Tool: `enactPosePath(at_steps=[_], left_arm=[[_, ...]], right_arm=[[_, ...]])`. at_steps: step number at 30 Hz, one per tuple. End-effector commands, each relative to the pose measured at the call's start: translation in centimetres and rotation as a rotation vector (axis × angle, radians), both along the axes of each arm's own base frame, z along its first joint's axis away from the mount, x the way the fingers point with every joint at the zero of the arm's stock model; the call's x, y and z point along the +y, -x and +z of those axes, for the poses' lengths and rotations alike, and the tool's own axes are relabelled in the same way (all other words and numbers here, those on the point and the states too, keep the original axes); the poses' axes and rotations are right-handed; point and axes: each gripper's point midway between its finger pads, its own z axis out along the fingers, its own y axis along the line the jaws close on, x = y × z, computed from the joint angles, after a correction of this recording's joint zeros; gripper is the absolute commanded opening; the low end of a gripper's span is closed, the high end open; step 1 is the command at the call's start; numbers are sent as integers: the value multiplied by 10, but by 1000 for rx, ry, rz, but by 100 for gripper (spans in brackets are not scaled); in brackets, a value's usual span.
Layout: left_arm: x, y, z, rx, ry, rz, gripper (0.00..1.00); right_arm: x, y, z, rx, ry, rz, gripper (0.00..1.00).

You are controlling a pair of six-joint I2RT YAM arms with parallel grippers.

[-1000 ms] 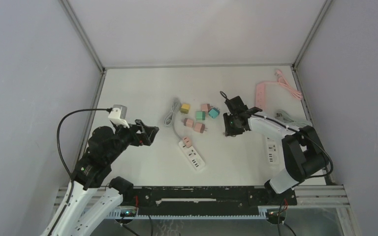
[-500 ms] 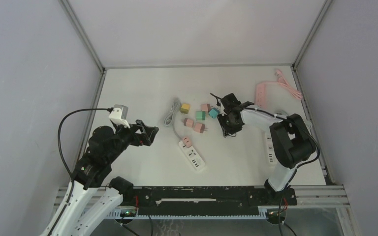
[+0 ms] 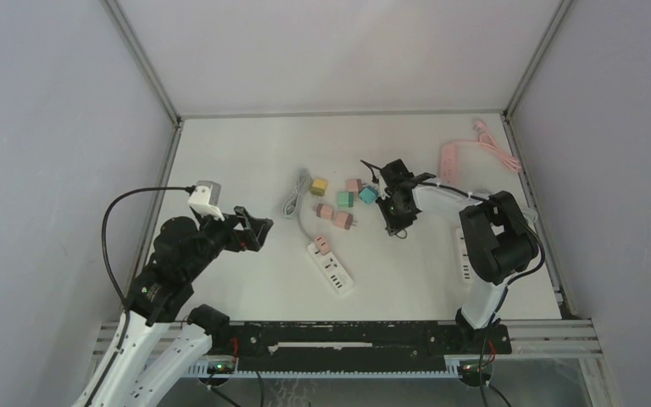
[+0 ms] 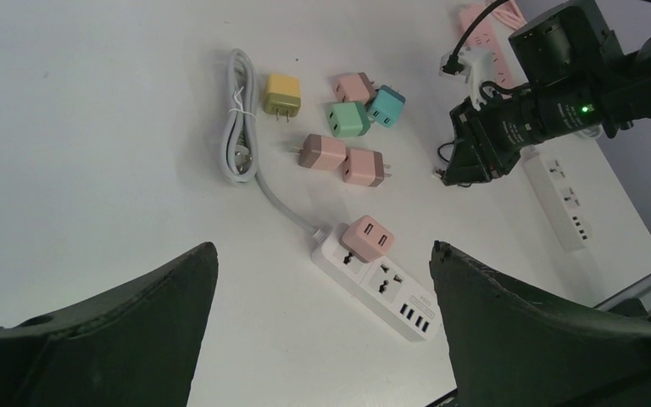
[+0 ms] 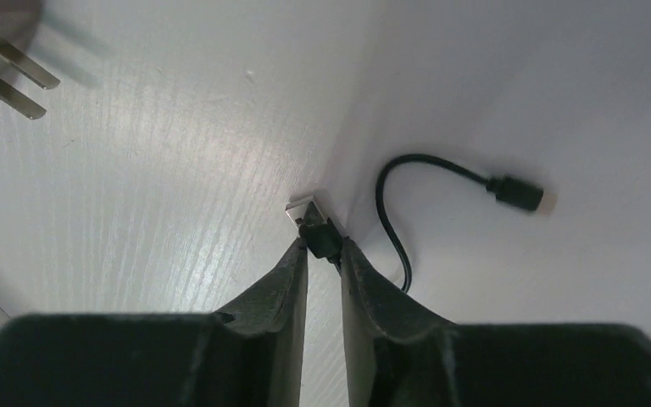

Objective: Insert the plug
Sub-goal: Pick up the plug from the center of the board.

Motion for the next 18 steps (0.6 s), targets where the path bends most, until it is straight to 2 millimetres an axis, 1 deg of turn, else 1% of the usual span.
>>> enactPosePath(at_steps=[1,5,9,15,18], left_arm=[[-2,-4,-4,-8,-4,-13,98],[-3,-4,-5,-4,0,-14,98],[-3,-4,-6,2,3,-18,98],[-10,-3,-4,13,37,-39,98],[-14,-2,-3,22,61,-49,98]], right_arm=[[9,9,-5,34,13,28,21],[18,11,0,20,-3,28,8],[30,11,12,-13,-56,28,0],[40,10,32,-79,-116,25,0],[44,12,37,-94,-155,30,0]])
